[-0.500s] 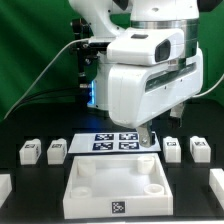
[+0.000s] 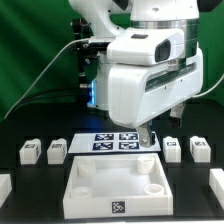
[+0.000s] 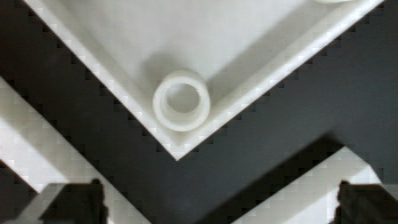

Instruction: Assemble one leg

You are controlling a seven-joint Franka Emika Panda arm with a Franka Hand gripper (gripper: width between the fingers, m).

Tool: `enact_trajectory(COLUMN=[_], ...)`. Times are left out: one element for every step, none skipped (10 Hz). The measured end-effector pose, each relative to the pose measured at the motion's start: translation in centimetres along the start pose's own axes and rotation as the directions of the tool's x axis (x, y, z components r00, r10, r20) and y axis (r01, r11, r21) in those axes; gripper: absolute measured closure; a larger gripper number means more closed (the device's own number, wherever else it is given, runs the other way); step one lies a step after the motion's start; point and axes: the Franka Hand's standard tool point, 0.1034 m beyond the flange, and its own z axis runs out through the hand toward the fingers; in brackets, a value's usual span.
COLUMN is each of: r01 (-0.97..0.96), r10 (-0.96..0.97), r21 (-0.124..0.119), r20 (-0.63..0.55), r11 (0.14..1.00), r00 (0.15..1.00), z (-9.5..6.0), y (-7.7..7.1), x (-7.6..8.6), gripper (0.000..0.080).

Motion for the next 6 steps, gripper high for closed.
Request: enact_trajectory(r01=[0.000, 0.000, 0.013, 0.042, 0.040, 0.141], r10=[0.000, 0.000, -0.013, -0.042, -0.040, -0.141], r21=[0.000, 0.000, 0.000, 0.001, 0.001, -0.013], r20=[0.000, 0.000, 0.000, 0.000, 0.000, -0.006], r11=[1.000, 1.000, 1.000, 0.999, 0.999, 0.990], r00=[1.000, 1.000, 1.000, 0.999, 0.999, 0.990], z=[0.01, 0.01, 0.02, 0.04, 0.05, 0.07], y=[0.00, 0.00, 0.00, -0.01, -0.01, -0.07], x=[0.00, 0.00, -0.01, -0.01, -0.01, -0.23], gripper=[0.0150, 0.0150, 0.0150, 0.0150, 0.0150, 0.0150])
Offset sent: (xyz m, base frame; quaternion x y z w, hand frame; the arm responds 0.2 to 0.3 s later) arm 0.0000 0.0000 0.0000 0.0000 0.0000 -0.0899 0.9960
